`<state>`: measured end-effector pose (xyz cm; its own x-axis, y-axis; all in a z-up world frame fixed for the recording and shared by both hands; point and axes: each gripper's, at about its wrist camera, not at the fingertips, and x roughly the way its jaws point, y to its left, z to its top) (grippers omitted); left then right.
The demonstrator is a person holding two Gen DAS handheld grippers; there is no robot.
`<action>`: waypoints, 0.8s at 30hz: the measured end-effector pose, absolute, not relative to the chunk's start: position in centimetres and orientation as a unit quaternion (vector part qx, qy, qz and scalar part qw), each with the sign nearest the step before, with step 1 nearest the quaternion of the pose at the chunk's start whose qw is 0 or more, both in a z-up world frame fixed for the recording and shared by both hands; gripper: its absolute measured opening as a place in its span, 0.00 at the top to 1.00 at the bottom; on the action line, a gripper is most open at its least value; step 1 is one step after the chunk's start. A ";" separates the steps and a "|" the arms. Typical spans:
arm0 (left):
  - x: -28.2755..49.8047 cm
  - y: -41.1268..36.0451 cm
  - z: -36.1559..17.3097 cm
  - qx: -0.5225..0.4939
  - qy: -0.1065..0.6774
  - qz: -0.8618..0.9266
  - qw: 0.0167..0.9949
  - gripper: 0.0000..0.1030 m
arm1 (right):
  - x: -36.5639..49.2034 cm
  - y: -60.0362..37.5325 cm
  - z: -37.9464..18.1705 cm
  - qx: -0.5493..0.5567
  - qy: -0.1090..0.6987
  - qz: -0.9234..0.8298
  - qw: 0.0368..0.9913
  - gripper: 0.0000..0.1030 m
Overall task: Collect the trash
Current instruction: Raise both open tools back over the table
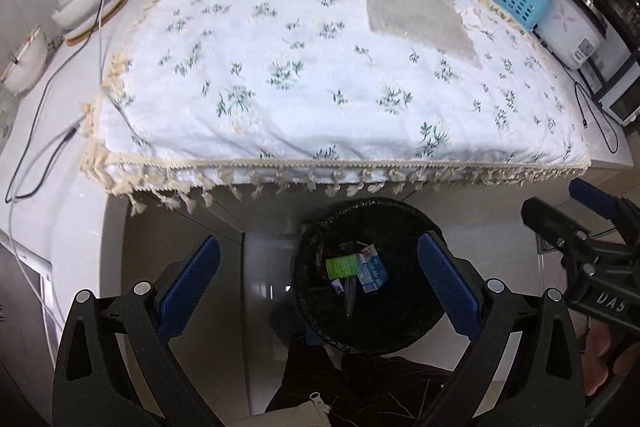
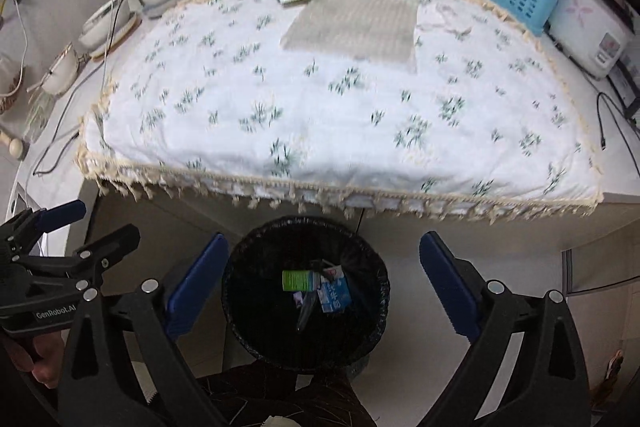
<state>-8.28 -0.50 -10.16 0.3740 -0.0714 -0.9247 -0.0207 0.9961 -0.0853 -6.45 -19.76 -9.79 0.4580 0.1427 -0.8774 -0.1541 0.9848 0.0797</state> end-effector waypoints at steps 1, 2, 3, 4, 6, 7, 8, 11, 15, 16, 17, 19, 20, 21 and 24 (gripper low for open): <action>-8.2 -0.4 -9.7 -0.041 0.557 -0.016 0.829 0.06 | -6.4 -19.6 -9.3 -0.006 0.509 0.085 0.856 0.10; -8.0 -0.3 -9.4 -0.042 0.557 -0.015 0.830 0.06 | -6.3 -19.6 -8.7 -0.006 0.505 0.083 0.859 0.10; -7.9 -0.2 -9.0 -0.044 0.555 -0.016 0.830 0.06 | -6.2 -19.6 -8.0 -0.006 0.501 0.083 0.862 0.10; -7.8 -0.1 -8.5 -0.043 0.554 -0.017 0.831 0.06 | -6.1 -19.6 -7.6 -0.006 0.498 0.082 0.863 0.10; -7.5 0.1 -7.8 -0.041 0.550 -0.018 0.834 0.06 | -6.0 -19.8 -6.6 -0.007 0.492 0.077 0.867 0.10; -7.4 0.3 -7.5 -0.041 0.548 -0.019 0.835 0.06 | -5.8 -19.8 -6.1 -0.005 0.490 0.075 0.868 0.10; -7.2 0.5 -7.1 -0.043 0.546 -0.021 0.836 0.06 | -5.6 -19.8 -5.8 -0.003 0.488 0.073 0.870 0.10; -6.6 0.7 -6.3 -0.040 0.542 -0.027 0.839 0.06 | -5.1 -19.7 -4.8 0.002 0.481 0.068 0.874 0.10; -5.2 1.2 -5.3 -0.040 0.538 -0.042 0.841 0.06 | -4.1 -19.4 -4.0 0.007 0.475 0.056 0.878 0.10; -4.8 1.3 -5.1 -0.039 0.537 -0.045 0.841 0.06 | -3.9 -19.3 -3.8 0.008 0.473 0.053 0.879 0.10; -4.4 1.3 -4.8 -0.036 0.535 -0.047 0.843 0.06 | -3.7 -19.2 -3.5 0.009 0.471 0.050 0.881 0.10; -3.5 1.5 -4.4 -0.030 0.532 -0.054 0.844 0.06 | -3.1 -18.9 -3.0 0.007 0.467 0.043 0.883 0.10; -3.1 1.6 -4.3 -0.028 0.532 -0.057 0.844 0.06 | -2.9 -18.8 -2.8 0.007 0.465 0.039 0.884 0.10; -2.6 1.7 -4.1 -0.027 0.531 -0.062 0.845 0.06 | -2.6 -18.7 -2.7 0.008 0.464 0.037 0.885 0.10; -1.4 1.8 -3.8 -0.025 0.531 -0.072 0.844 0.06 | -1.6 -18.7 -2.2 0.008 0.464 0.025 0.885 0.10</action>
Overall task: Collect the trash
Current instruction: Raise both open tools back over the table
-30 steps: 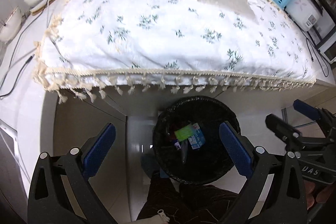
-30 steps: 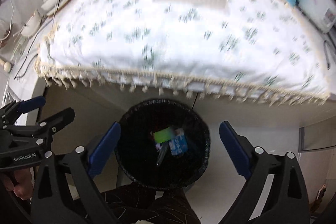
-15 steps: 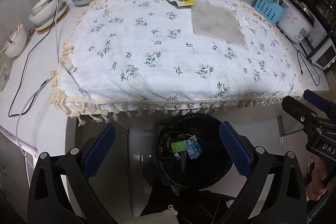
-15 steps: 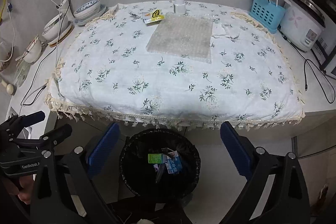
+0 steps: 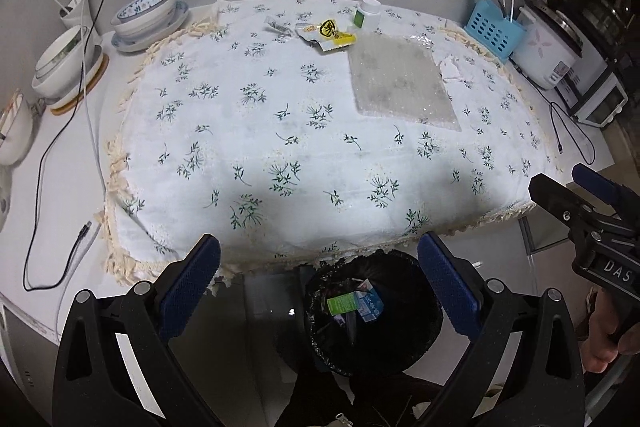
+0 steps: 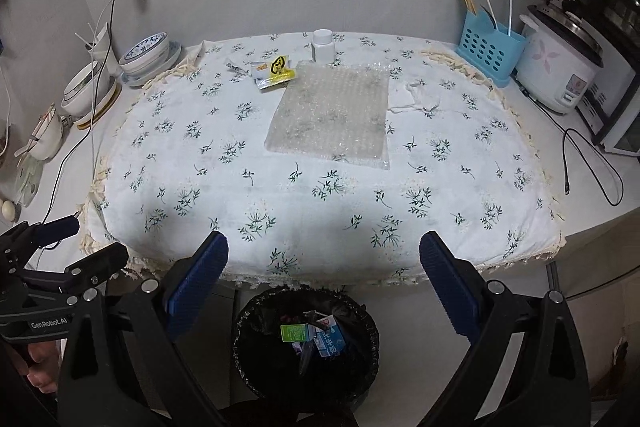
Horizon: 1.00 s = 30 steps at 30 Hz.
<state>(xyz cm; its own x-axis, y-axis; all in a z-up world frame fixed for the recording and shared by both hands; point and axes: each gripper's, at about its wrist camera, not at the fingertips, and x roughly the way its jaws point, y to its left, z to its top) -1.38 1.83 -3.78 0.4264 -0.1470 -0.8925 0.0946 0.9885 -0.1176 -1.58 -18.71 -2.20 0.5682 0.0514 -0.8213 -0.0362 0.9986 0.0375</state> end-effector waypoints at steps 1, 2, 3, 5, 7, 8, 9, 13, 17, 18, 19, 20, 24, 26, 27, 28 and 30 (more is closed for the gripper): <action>-0.9 1.8 -3.8 -0.026 0.531 -0.075 0.844 0.06 | -1.2 -18.8 -2.0 0.007 0.464 0.021 0.886 0.10; -0.5 1.7 -3.8 -0.026 0.530 -0.077 0.844 0.06 | -0.9 -18.9 -2.0 0.006 0.463 0.018 0.886 0.10; -0.2 1.5 -3.8 -0.025 0.531 -0.079 0.844 0.06 | -0.6 -19.0 -2.0 0.005 0.464 0.015 0.886 0.10; 0.6 0.9 -3.9 -0.022 0.533 -0.081 0.842 0.06 | 0.1 -19.6 -2.1 0.006 0.466 0.009 0.885 0.10; 1.2 0.4 -3.9 -0.021 0.535 -0.083 0.841 0.06 | 0.7 -20.3 -2.3 0.008 0.469 0.005 0.883 0.10; 1.5 0.1 -3.8 -0.023 0.534 -0.084 0.841 0.06 | 1.1 -20.7 -2.4 0.010 0.470 0.003 0.882 0.10; 1.7 -0.1 -3.7 -0.024 0.533 -0.084 0.841 0.06 | 1.5 -21.0 -2.5 0.012 0.472 0.002 0.882 0.10; 3.1 -1.7 -3.9 -0.023 0.535 -0.081 0.840 0.06 | 3.4 -23.0 -2.7 0.012 0.472 0.003 0.882 0.10; 4.6 -3.1 -4.1 -0.031 0.544 -0.072 0.835 0.06 | 5.3 -25.4 -3.0 0.007 0.471 0.006 0.882 0.10; 5.1 -3.6 -4.1 -0.032 0.544 -0.069 0.836 0.06 | 5.7 -26.0 -3.1 0.008 0.471 0.007 0.882 0.10; 5.5 -4.1 -4.1 -0.032 0.543 -0.068 0.836 0.06 | 6.2 -26.7 -3.2 0.008 0.470 0.009 0.883 0.10; 5.8 -4.5 -4.1 -0.030 0.544 -0.067 0.836 0.06 | 6.7 -27.4 -3.3 0.007 0.469 0.009 0.883 0.10; 7.8 -6.6 -4.9 -0.036 0.554 -0.059 0.830 0.06 | 8.6 -30.0 -3.9 0.006 0.474 0.014 0.880 0.10; 8.7 -7.6 -5.4 -0.036 0.557 -0.055 0.828 0.06 | 9.7 -31.3 -4.4 0.006 0.477 0.017 0.879 0.10; 9.4 -8.2 -5.7 -0.034 0.558 -0.053 0.828 0.06 | 10.4 -31.9 -4.7 0.005 0.480 0.018 0.877 0.10; 10.0 -8.7 -6.2 -0.033 0.561 -0.050 0.826 0.06 | 10.9 -32.4 -4.9 0.004 0.481 0.019 0.877 0.11; 11.3 -9.5 -7.0 -0.036 0.568 -0.047 0.821 0.06 | 12.1 -33.1 -5.5 0.001 0.484 0.022 0.875 0.12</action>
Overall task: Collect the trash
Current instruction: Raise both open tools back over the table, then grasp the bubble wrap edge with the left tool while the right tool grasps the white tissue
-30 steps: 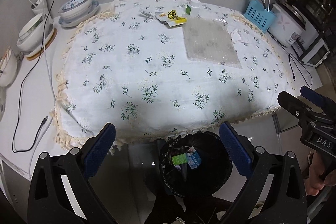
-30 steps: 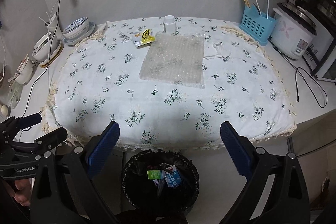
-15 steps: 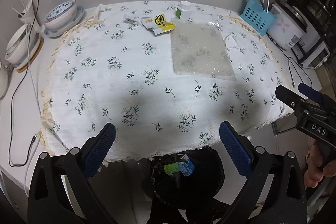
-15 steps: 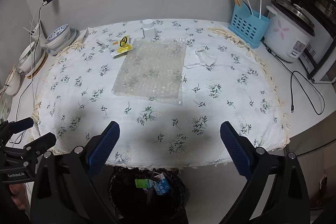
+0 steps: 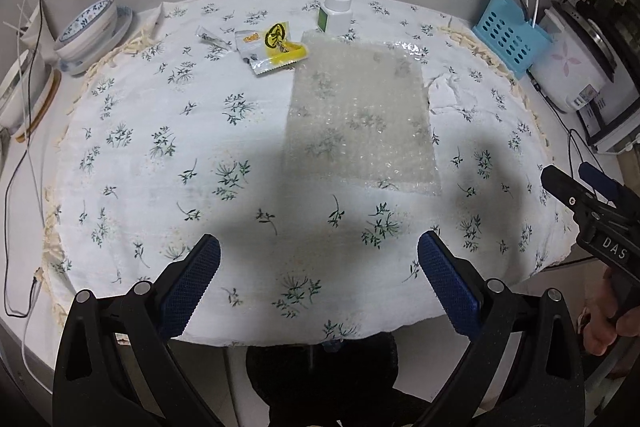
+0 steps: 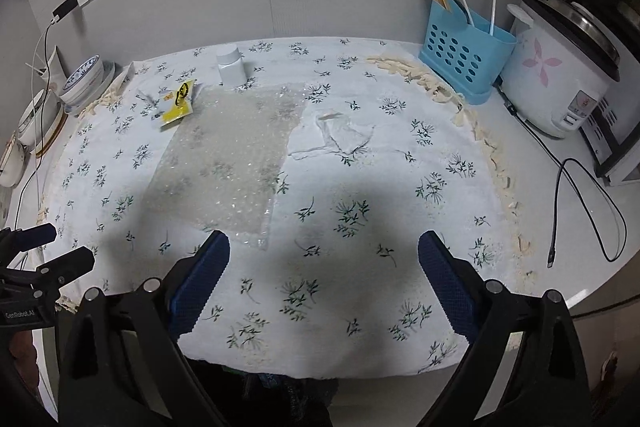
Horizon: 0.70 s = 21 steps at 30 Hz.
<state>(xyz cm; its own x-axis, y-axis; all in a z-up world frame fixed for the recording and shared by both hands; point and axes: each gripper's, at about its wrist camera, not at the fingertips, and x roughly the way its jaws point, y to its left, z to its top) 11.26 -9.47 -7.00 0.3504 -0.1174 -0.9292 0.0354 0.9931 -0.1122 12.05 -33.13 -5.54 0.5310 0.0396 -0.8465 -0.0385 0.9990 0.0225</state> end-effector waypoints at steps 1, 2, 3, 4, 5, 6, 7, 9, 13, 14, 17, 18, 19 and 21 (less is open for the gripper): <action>11.8 -9.8 -7.4 -0.038 0.572 -0.046 0.818 0.06 | 12.9 -33.6 -6.0 -0.001 0.487 0.024 0.873 0.14; 12.5 -10.2 -7.8 -0.038 0.574 -0.045 0.817 0.06 | 13.4 -33.8 -6.3 0.000 0.490 0.025 0.872 0.14; 13.2 -10.6 -8.3 -0.038 0.576 -0.043 0.815 0.06 | 14.3 -34.2 -6.8 0.000 0.493 0.028 0.870 0.14; 13.8 -11.0 -8.6 -0.036 0.578 -0.042 0.814 0.06 | 14.8 -34.4 -7.2 0.000 0.495 0.029 0.868 0.15; 14.5 -11.3 -9.0 -0.035 0.581 -0.041 0.812 0.06 | 15.5 -34.5 -7.5 0.000 0.498 0.030 0.867 0.17; 15.3 -11.6 -9.5 -0.034 0.583 -0.040 0.811 0.06 | 16.4 -34.7 -8.0 -0.001 0.501 0.032 0.865 0.17; 16.0 -11.8 -9.9 -0.034 0.585 -0.037 0.809 0.06 | 17.1 -34.8 -8.4 -0.002 0.504 0.034 0.863 0.19; 17.6 -12.3 -10.9 -0.036 0.591 -0.033 0.805 0.06 | 18.5 -34.9 -9.2 -0.004 0.510 0.036 0.859 0.20; 20.4 -13.1 -12.8 -0.043 0.606 -0.034 0.793 0.06 | 21.8 -34.8 -10.3 -0.002 0.519 0.042 0.854 0.23; 21.0 -13.3 -13.3 -0.040 0.609 -0.032 0.792 0.06 | 22.6 -34.7 -10.6 -0.003 0.519 0.042 0.853 0.23; 22.8 -14.1 -14.6 -0.030 0.617 -0.029 0.786 0.06 | 24.9 -34.3 -11.7 0.001 0.528 0.048 0.848 0.26; 23.4 -14.2 -15.3 -0.033 0.624 -0.028 0.780 0.06 | 25.4 -34.2 -12.0 0.003 0.529 0.051 0.847 0.26; 23.8 -14.3 -15.7 -0.034 0.627 -0.026 0.778 0.06 | 26.1 -34.0 -12.4 0.004 0.530 0.053 0.846 0.27; 24.5 -14.4 -16.3 -0.027 0.630 -0.020 0.776 0.06 | 27.4 -33.7 -13.3 0.004 0.538 0.055 0.841 0.30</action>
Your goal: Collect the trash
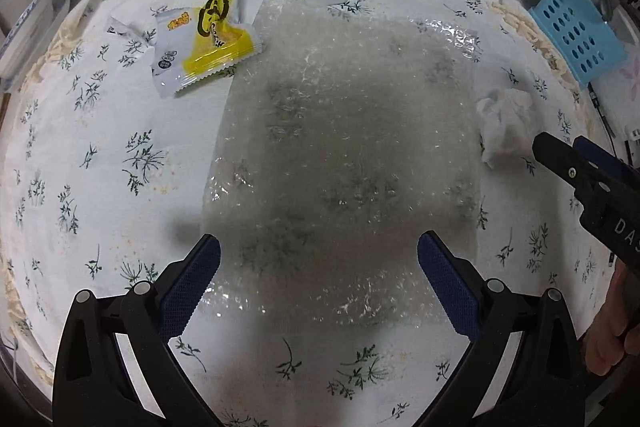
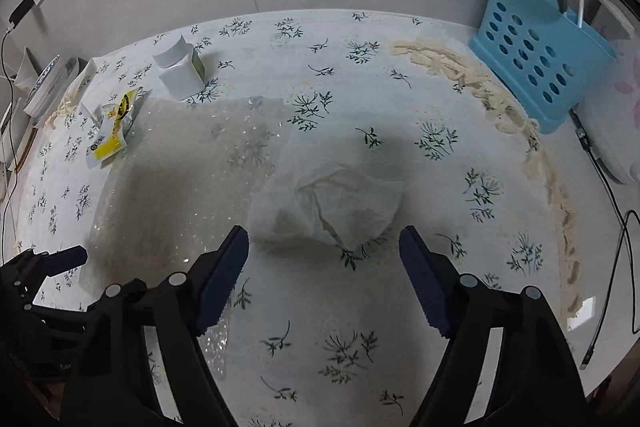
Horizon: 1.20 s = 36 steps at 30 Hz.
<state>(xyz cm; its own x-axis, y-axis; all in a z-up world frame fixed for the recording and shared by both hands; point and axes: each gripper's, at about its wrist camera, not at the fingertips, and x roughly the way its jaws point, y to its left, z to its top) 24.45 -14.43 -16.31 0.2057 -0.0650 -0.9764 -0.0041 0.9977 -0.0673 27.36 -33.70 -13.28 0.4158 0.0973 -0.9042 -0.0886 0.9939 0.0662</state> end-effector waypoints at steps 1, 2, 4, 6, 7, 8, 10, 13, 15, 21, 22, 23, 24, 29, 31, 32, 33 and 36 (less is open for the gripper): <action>24.7 -14.5 -16.6 -0.025 0.632 -0.018 0.774 0.06 | 28.0 -33.5 -13.7 0.008 0.541 0.058 0.839 0.31; 24.9 -14.6 -17.0 -0.021 0.636 -0.014 0.771 0.07 | 28.3 -33.4 -14.1 0.009 0.543 0.059 0.838 0.32; 25.1 -14.9 -17.4 -0.013 0.641 -0.010 0.767 0.11 | 28.9 -32.8 -14.7 0.005 0.548 0.062 0.834 0.35; 25.1 -15.3 -17.6 0.002 0.644 -0.004 0.765 0.17 | 29.2 -32.4 -15.2 0.003 0.553 0.066 0.831 0.39; 25.1 -15.5 -17.6 0.002 0.645 -0.004 0.764 0.22 | 29.3 -32.3 -15.5 0.002 0.555 0.068 0.829 0.41; 25.1 -15.7 -17.4 0.001 0.647 -0.004 0.762 0.28 | 29.4 -32.2 -15.9 0.002 0.559 0.068 0.826 0.46; 25.0 -16.2 -17.1 0.009 0.651 0.002 0.759 0.41 | 29.6 -32.3 -16.4 0.007 0.567 0.066 0.821 0.53; 25.0 -16.8 -16.7 0.017 0.655 0.000 0.755 0.61 | 29.7 -32.7 -16.7 0.016 0.571 0.059 0.818 0.60; 25.0 -17.1 -16.7 0.026 0.656 0.002 0.754 0.68 | 29.8 -33.0 -16.7 0.019 0.572 0.054 0.818 0.65; 25.0 -17.6 -16.5 0.021 0.655 -0.002 0.756 0.89 | 30.1 -34.1 -16.7 0.031 0.573 0.033 0.818 0.92; 24.9 -17.6 -16.4 0.021 0.654 -0.004 0.756 0.91 | 30.1 -34.3 -16.7 0.032 0.572 0.034 0.819 0.94; 24.8 -17.6 -16.2 0.022 0.651 -0.005 0.759 0.92 | 30.0 -34.4 -16.7 0.033 0.572 0.036 0.819 0.95; 24.6 -17.4 -16.0 0.019 0.648 -0.005 0.761 0.93 | 30.0 -34.5 -16.6 0.034 0.572 0.038 0.819 0.96; 23.5 -16.0 -14.7 0.003 0.636 -0.013 0.771 0.94 | 29.1 -35.2 -15.5 0.043 0.558 0.051 0.827 0.96; 22.9 -15.9 -13.9 0.002 0.627 -0.017 0.779 0.94 | 28.6 -35.3 -15.0 0.042 0.552 0.055 0.831 0.96; 22.6 -15.8 -13.6 0.002 0.624 -0.016 0.781 0.94 | 28.3 -35.4 -14.6 0.043 0.548 0.059 0.833 0.96; 22.3 -15.9 -13.6 0.001 0.622 -0.017 0.783 0.94 | 28.1 -35.5 -14.4 0.043 0.547 0.060 0.834 0.96; 21.7 -15.9 -12.8 -0.003 0.617 -0.021 0.787 0.94 | 27.3 -35.8 -13.7 0.043 0.541 0.062 0.838 0.96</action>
